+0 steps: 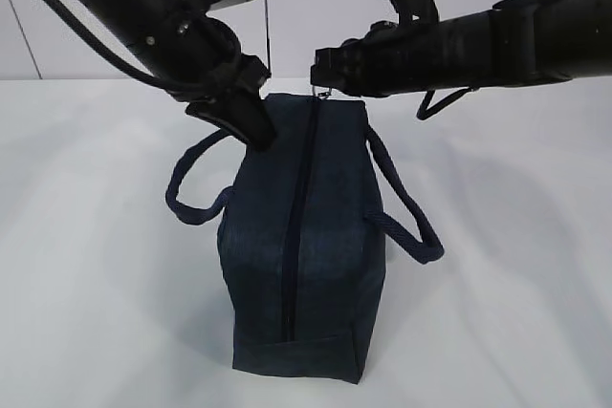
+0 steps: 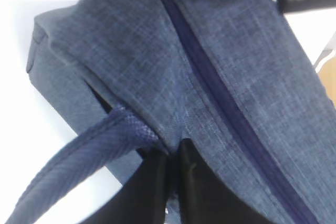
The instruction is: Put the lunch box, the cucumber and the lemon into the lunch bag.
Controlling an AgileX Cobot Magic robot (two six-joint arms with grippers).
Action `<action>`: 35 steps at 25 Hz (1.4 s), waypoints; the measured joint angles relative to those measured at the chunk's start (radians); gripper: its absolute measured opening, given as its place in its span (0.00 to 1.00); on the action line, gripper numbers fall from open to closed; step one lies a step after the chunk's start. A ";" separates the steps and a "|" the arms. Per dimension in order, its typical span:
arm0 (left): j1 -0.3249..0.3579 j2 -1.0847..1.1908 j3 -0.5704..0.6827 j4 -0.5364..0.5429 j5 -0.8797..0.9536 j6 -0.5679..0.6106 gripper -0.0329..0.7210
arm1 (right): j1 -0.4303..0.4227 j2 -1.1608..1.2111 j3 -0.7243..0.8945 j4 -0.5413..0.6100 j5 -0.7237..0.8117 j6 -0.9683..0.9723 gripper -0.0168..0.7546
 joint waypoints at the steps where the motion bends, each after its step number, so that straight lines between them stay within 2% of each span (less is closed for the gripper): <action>1: 0.000 -0.003 0.000 0.003 0.008 0.002 0.04 | 0.000 0.000 -0.007 0.000 0.000 0.000 0.02; 6: 0.000 -0.020 -0.009 0.009 0.032 0.008 0.04 | 0.000 0.000 -0.022 -0.005 -0.002 0.000 0.02; 16: 0.000 -0.020 -0.133 0.026 0.113 0.013 0.04 | 0.000 0.000 -0.022 -0.007 -0.027 -0.006 0.02; 35: 0.002 -0.037 -0.141 0.003 0.120 0.015 0.04 | -0.002 0.047 -0.047 0.001 -0.064 -0.017 0.02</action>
